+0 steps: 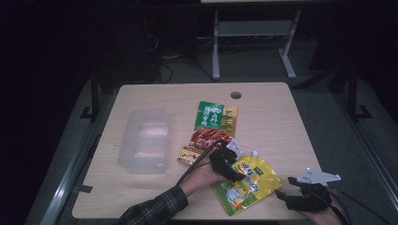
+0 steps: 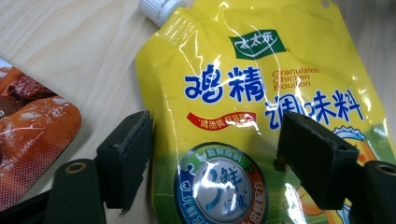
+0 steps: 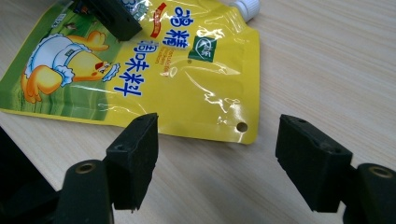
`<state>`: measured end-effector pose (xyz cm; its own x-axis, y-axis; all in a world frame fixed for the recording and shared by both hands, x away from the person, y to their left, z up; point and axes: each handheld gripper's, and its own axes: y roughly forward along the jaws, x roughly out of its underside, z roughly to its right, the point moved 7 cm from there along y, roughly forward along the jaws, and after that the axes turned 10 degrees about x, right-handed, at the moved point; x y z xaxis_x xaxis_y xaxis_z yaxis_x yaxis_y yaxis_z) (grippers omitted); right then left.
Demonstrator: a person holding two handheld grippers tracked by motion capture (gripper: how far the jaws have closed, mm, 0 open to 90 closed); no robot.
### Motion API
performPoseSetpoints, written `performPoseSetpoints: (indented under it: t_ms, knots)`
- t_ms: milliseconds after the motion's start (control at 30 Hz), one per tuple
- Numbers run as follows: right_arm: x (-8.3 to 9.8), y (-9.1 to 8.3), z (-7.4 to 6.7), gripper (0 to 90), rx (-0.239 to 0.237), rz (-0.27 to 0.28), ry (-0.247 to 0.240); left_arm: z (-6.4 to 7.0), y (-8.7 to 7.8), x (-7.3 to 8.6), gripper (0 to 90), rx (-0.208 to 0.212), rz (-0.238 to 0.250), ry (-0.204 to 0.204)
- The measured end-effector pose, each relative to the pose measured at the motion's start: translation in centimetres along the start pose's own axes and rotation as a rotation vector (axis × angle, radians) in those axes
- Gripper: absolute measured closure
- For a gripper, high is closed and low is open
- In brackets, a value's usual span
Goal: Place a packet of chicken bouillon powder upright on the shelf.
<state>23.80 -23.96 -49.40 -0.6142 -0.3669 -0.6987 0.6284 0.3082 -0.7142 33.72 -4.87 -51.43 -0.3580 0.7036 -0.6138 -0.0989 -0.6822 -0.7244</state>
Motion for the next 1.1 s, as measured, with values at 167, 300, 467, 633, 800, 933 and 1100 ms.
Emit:
performPoseSetpoints:
  t_ms: [167,300,467,633,800,933,1100]
  knots:
    - [-0.2,-0.1,0.0,30.0,0.003,0.01,-0.005,0.1,0.0,-0.3,41.5,0.013,-0.008,-0.01]
    - [-0.4,-0.3,0.0,30.2,0.008,0.022,-0.005,-0.4,0.0,-0.4,66.0,-0.004,-0.018,-0.015]
    - [-0.4,-0.4,0.1,30.2,0.01,0.025,-0.004,-0.6,0.0,-0.5,79.8,-0.014,-0.017,-0.022]
    - [-0.4,-0.3,0.1,30.0,0.011,0.023,-0.006,-0.6,-0.2,-0.6,87.3,-0.017,-0.012,-0.042]
    - [-0.5,-0.3,0.1,28.8,0.009,0.021,-0.004,-0.7,-0.7,-0.8,88.7,0.003,0.036,-0.072]
    - [-0.5,-0.3,0.1,27.5,0.01,0.023,-0.002,-0.6,-1.3,-1.1,88.9,-0.002,0.073,-0.071]
    - [-0.5,-0.3,0.1,25.9,0.005,0.024,0.003,-0.2,-3.0,-1.8,89.0,0.011,0.139,-0.049]
